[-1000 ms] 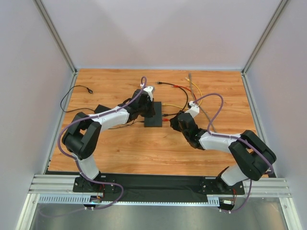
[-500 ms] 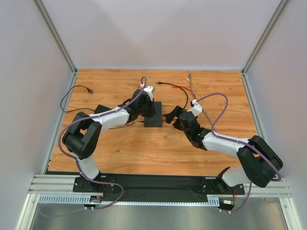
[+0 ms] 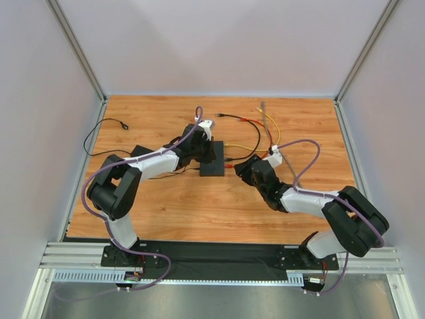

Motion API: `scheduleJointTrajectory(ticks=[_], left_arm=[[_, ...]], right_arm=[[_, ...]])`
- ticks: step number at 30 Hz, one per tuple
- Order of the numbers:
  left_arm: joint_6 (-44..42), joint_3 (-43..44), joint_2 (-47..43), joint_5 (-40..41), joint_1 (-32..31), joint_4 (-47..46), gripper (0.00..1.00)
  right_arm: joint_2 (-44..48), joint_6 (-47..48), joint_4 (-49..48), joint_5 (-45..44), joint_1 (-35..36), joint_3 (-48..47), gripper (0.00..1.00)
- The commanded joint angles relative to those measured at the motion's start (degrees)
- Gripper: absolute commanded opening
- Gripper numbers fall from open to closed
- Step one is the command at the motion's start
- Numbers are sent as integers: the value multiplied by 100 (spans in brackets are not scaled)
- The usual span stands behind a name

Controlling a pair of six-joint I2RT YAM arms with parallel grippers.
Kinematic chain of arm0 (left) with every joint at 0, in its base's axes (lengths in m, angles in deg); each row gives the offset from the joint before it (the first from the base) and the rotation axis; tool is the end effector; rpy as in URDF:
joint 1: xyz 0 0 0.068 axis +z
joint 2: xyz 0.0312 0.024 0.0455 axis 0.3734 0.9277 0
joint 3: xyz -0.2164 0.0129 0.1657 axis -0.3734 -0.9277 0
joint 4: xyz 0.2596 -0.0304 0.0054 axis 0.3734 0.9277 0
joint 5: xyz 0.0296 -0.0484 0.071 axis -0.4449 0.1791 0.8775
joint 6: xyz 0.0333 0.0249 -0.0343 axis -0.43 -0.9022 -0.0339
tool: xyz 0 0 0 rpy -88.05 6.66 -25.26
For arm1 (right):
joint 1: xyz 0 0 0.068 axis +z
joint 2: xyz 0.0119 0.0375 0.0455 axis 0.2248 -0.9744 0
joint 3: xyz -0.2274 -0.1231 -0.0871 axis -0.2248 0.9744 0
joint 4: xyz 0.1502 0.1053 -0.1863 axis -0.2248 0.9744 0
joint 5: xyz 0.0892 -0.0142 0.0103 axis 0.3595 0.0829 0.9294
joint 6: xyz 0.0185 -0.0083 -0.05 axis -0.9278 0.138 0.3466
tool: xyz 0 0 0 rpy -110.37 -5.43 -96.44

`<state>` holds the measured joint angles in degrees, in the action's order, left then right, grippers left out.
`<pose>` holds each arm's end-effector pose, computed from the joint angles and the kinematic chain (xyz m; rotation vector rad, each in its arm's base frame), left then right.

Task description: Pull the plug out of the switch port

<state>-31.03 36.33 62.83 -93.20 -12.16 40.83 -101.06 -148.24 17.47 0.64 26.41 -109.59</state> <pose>0.3180 -0.2206 0.1960 0.2812 2.3132 -0.6700 0.2168 0.1627 0.1610 0.5916 2.0660 0.6956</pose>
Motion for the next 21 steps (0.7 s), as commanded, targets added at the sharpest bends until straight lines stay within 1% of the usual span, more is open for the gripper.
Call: scheduleJointTrajectory(ticks=[1, 2, 3, 5, 6, 8, 12, 21], left_arm=[[-85, 291, 158, -146, 34, 10, 1], [-85, 352, 184, -137, 42, 210, 1], [-94, 379, 228, -137, 42, 247, 1], [-94, 423, 246, -75, 42, 334, 1], [-103, 441, 290, -67, 42, 344, 0], [-120, 519, 377, -58, 42, 448, 0], [-129, 687, 544, -40, 51, 633, 0], [-156, 1012, 817, 92, 60, 1073, 0]], right_arm=[[-283, -343, -533, -133, -28, -49, 41], [-380, -299, -638, -10, -37, -162, 41], [-537, -290, -691, 43, -20, -207, 38], [-688, -316, -850, 123, -20, -286, 35], [-793, -316, -920, 140, -28, -295, 33], [-881, -308, -1096, 149, -29, -304, 33], [-1180, -290, -1386, 193, -29, -339, 37], [-1611, -448, -1834, 158, -20, -313, 37]])
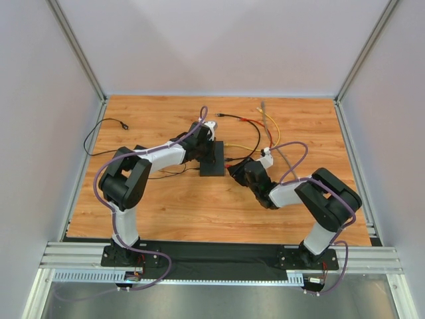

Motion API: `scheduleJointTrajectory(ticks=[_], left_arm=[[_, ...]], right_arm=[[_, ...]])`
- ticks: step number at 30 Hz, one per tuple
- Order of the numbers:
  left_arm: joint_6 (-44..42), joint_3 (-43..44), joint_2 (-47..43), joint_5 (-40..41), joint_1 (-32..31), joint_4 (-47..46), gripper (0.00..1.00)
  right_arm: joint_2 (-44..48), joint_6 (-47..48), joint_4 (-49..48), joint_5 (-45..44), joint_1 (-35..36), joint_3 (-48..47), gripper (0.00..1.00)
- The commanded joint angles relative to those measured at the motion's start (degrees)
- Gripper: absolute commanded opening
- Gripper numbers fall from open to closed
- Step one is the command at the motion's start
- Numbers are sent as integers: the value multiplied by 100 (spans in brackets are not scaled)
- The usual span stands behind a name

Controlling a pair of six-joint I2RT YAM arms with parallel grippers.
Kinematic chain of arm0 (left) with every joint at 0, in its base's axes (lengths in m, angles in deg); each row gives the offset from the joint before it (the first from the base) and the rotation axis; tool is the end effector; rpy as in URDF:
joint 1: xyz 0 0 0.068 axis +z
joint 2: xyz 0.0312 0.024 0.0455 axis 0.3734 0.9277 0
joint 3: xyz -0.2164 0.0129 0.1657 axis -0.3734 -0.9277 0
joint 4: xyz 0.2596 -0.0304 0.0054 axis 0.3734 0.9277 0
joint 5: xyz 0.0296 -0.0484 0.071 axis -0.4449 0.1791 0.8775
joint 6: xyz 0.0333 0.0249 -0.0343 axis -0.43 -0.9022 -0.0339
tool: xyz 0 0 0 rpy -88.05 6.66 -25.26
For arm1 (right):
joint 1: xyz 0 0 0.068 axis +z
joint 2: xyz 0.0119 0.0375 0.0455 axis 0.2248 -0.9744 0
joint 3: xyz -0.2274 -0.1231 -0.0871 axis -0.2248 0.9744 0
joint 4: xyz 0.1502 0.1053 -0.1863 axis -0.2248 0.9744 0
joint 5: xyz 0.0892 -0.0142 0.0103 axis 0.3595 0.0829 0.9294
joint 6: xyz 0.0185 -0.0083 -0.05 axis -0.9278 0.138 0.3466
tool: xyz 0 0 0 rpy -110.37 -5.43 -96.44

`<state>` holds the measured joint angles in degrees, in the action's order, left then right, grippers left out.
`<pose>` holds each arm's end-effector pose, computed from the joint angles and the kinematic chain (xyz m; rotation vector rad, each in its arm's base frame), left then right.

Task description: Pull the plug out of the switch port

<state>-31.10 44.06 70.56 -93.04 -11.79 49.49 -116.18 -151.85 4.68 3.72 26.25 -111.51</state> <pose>0.3386 -0.2313 0.1744 0.2775 2.4643 -0.5993 0.2378 0.1813 0.1203 0.6368 2.0917 0.7704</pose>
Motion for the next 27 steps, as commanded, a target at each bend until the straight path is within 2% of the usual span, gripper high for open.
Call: scheduleJointTrajectory(ticks=[1, 16, 27], left_arm=[[-149, 247, 52, 111, 23, 208, 0], [-123, 291, 70, 164, 23, 296, 0], [-219, 273, 35, 147, 32, 295, 0]], right_arm=[[-116, -131, -591, -142, -4, -121, 37], [-432, -571, -863, -264, 48, -130, 44], [-547, -1186, -776, -449, 127, -200, 41]])
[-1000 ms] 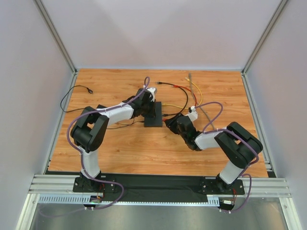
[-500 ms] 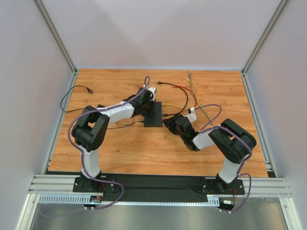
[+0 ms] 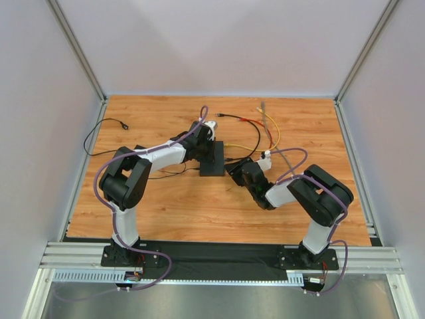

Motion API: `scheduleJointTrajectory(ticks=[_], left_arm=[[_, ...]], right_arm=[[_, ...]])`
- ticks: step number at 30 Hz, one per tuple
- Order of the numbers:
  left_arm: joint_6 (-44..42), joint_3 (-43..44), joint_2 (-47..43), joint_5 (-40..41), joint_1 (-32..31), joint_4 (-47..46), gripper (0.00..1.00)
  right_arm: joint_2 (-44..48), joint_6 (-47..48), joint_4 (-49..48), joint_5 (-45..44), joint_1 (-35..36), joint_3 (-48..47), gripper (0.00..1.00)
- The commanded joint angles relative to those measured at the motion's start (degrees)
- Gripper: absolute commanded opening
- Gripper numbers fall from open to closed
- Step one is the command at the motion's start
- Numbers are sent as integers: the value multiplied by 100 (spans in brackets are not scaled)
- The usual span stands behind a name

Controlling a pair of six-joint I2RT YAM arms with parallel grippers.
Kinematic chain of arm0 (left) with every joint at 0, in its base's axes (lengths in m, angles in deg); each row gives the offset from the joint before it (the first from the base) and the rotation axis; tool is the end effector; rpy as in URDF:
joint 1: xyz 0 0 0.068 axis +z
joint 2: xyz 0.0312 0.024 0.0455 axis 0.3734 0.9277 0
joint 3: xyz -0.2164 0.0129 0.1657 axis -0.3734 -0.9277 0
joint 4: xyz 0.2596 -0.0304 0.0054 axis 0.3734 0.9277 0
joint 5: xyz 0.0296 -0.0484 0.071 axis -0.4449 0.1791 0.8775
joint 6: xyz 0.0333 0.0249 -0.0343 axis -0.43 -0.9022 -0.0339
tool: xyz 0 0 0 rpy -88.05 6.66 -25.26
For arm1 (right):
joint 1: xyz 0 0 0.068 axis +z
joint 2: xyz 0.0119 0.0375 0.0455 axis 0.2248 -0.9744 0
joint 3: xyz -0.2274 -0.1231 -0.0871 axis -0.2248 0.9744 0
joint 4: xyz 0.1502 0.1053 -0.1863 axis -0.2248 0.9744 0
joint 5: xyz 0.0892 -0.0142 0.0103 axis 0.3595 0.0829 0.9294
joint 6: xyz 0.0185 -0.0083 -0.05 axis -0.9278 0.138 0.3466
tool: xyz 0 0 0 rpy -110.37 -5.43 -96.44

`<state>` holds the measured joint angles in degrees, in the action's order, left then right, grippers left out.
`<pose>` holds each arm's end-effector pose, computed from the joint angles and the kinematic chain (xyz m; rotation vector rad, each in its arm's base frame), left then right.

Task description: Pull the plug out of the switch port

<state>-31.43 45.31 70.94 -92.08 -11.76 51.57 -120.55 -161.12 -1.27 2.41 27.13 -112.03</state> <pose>0.3404 -0.2315 0.1757 0.2760 2.4808 -0.5680 0.2416 0.1894 0.1108 0.8050 2.0208 0.8820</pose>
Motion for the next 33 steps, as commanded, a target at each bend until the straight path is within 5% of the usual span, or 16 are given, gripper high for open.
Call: scheduleJointTrajectory(ticks=[1, 20, 33], left_arm=[[-221, 158, -11, 7, 38, 88, 0], [-257, 149, -55, -11, 38, 114, 0], [-345, 184, -99, 138, 47, 264, 0]], right_arm=[[-144, -286, -181, -327, 40, -156, 41], [-575, -1121, -515, -581, 66, -68, 43], [-646, -1384, 170, -687, 110, -332, 42]])
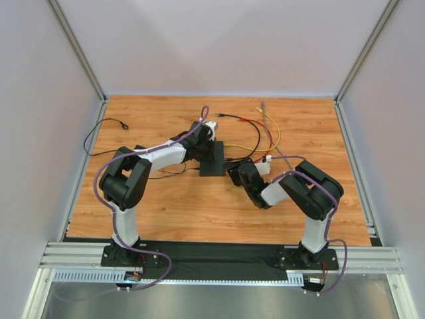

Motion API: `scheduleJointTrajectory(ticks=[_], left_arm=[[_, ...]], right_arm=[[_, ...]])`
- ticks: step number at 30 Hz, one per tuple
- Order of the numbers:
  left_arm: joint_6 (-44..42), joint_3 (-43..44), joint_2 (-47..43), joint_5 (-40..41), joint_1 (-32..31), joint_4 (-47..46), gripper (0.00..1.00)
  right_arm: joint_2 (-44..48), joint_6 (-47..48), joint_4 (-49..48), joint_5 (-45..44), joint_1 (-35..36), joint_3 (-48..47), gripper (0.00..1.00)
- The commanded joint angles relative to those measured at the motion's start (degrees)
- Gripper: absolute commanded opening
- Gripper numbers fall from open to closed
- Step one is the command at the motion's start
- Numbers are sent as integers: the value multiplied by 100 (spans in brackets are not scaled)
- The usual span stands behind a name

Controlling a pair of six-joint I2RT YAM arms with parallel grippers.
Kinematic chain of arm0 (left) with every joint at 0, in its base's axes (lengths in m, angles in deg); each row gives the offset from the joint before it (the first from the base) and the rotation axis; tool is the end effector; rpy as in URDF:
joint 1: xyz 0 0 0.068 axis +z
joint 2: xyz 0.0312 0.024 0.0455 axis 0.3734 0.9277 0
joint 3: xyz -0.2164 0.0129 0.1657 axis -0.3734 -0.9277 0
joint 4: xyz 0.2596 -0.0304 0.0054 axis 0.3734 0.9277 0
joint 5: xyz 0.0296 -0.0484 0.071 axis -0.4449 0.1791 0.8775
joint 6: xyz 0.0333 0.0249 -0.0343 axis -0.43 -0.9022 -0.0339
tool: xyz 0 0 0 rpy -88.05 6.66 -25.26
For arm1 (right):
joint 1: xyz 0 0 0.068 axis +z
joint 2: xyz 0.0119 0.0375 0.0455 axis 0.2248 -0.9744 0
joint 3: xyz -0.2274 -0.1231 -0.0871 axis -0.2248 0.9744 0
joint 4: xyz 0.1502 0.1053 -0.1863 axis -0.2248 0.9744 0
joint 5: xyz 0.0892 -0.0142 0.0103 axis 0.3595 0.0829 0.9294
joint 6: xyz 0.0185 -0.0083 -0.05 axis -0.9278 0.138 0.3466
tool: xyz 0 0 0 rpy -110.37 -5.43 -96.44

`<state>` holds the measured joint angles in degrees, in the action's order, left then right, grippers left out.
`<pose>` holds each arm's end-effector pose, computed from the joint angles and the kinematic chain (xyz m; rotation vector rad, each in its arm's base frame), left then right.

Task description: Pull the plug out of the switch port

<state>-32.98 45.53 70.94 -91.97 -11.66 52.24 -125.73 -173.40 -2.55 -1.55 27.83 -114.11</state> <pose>0.3406 -0.2307 0.1760 0.3063 2.4809 -0.5504 0.2477 0.1966 0.0952 1.0528 1.9413 0.9241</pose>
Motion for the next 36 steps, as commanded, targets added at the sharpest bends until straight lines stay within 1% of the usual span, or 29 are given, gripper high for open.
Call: scheduleJointTrajectory(ticks=[1, 9, 11, 16, 21, 27, 30, 35, 36], left_arm=[[-198, 162, -99, 145, 36, 205, 0], [-242, 188, -90, 233, 36, 284, 0], [-251, 189, -90, 224, 36, 284, 0], [-242, 189, -73, 233, 36, 293, 0], [-251, 189, -73, 207, 36, 284, 0], [-242, 189, -55, 75, 36, 249, 0], [-242, 189, -38, 13, 36, 249, 0], [-242, 241, -2, -39, 36, 266, 0], [-234, 250, 15, -39, 36, 275, 0]], right_arm=[[-136, -165, 326, -318, 32, -133, 41], [-146, -305, 580, -493, 32, -160, 39], [-137, -314, 520, -529, 40, -98, 37], [-145, -332, 405, -643, 40, -28, 37], [-216, -139, 396, -547, 31, -142, 35], [-452, -165, 352, -389, 40, -247, 31], [-523, -148, 326, -380, 40, -274, 31], [-488, -69, 492, -362, 32, -335, 31], [-488, -51, 536, -362, 31, -344, 29]])
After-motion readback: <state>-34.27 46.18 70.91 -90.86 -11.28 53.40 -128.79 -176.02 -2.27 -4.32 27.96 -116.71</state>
